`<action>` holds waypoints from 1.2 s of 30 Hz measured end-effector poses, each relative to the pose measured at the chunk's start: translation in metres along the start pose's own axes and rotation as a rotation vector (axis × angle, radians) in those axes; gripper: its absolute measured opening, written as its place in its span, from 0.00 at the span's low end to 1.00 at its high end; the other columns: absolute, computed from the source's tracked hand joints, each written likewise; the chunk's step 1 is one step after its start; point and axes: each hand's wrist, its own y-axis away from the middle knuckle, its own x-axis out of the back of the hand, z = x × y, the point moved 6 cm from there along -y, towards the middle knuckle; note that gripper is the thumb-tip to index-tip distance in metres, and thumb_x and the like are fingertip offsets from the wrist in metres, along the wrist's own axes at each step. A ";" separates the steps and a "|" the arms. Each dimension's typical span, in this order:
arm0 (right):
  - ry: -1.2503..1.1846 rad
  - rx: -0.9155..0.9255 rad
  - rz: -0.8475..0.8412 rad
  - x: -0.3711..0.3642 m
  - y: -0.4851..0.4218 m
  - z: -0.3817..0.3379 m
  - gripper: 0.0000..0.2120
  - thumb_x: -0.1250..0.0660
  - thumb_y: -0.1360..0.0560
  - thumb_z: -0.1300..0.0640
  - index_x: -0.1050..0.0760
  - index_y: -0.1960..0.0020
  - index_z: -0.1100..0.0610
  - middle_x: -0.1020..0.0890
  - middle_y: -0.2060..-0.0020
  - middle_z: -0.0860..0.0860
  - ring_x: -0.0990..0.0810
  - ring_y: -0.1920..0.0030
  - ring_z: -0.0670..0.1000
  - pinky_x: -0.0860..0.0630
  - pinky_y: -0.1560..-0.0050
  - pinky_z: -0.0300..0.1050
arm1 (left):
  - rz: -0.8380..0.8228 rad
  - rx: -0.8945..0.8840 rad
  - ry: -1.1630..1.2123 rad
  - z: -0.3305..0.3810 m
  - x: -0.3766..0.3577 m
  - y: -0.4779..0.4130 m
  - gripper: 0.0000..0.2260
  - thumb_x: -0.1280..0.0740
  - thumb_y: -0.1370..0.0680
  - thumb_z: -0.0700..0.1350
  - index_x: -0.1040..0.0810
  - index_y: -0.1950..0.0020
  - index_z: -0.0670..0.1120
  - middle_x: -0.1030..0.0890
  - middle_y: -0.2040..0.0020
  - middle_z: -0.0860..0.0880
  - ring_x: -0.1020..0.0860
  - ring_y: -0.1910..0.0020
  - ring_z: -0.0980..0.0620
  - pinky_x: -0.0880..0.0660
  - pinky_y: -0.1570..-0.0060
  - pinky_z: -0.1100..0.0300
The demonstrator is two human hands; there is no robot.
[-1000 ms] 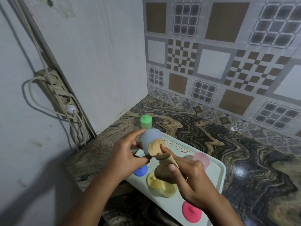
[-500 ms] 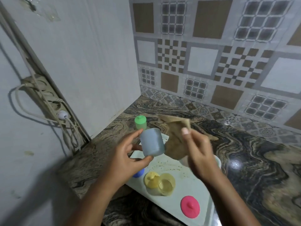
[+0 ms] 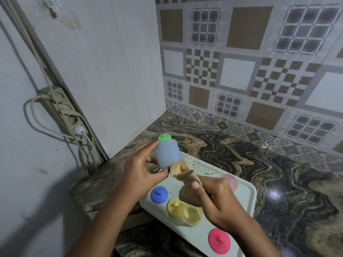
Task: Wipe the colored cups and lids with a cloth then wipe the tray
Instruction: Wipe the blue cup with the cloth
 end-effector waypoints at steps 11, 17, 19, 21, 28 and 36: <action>-0.548 -0.311 0.340 0.028 -0.004 0.028 0.28 0.39 0.20 0.40 0.20 0.59 0.66 0.21 0.69 0.66 0.26 0.64 0.50 0.29 0.64 0.47 | -0.122 0.120 0.175 -0.003 -0.012 0.008 0.39 0.21 0.31 0.37 0.31 0.29 0.65 0.22 0.36 0.54 0.16 0.51 0.53 0.17 0.54 0.50; -0.266 -0.165 0.186 0.031 -0.041 0.000 0.20 0.42 0.17 0.45 0.27 0.65 0.51 0.28 0.71 0.40 0.33 0.68 0.39 0.36 0.67 0.41 | -0.155 0.102 0.134 0.003 -0.026 0.013 0.34 0.20 0.33 0.39 0.27 0.32 0.57 0.17 0.45 0.54 0.16 0.52 0.59 0.21 0.59 0.62; -0.116 -0.112 0.101 0.021 -0.043 -0.004 0.18 0.41 0.15 0.53 0.29 0.63 0.41 0.26 0.71 0.36 0.30 0.69 0.38 0.37 0.65 0.31 | -0.159 0.100 0.132 0.006 -0.025 0.013 0.33 0.20 0.33 0.39 0.27 0.33 0.60 0.17 0.43 0.59 0.16 0.51 0.60 0.21 0.56 0.65; -0.069 -0.088 0.090 0.015 -0.040 -0.004 0.17 0.41 0.15 0.53 0.30 0.63 0.46 0.28 0.71 0.40 0.31 0.69 0.40 0.38 0.65 0.34 | -0.160 0.122 0.154 0.007 -0.024 0.013 0.33 0.21 0.32 0.39 0.27 0.34 0.62 0.19 0.42 0.64 0.16 0.50 0.60 0.20 0.54 0.63; -0.110 -0.077 0.130 0.010 -0.017 0.000 0.21 0.45 0.16 0.46 0.30 0.66 0.52 0.29 0.73 0.41 0.31 0.71 0.42 0.37 0.68 0.37 | -0.051 0.120 0.129 0.002 -0.015 0.009 0.34 0.20 0.34 0.37 0.28 0.37 0.63 0.23 0.47 0.76 0.17 0.52 0.64 0.20 0.50 0.65; -0.065 -0.103 0.011 0.006 0.004 0.013 0.20 0.43 0.16 0.51 0.24 0.65 0.42 0.24 0.73 0.36 0.23 0.71 0.40 0.33 0.65 0.31 | -0.081 0.170 0.127 -0.012 -0.012 0.008 0.34 0.19 0.34 0.39 0.27 0.37 0.64 0.18 0.45 0.64 0.17 0.50 0.61 0.17 0.51 0.55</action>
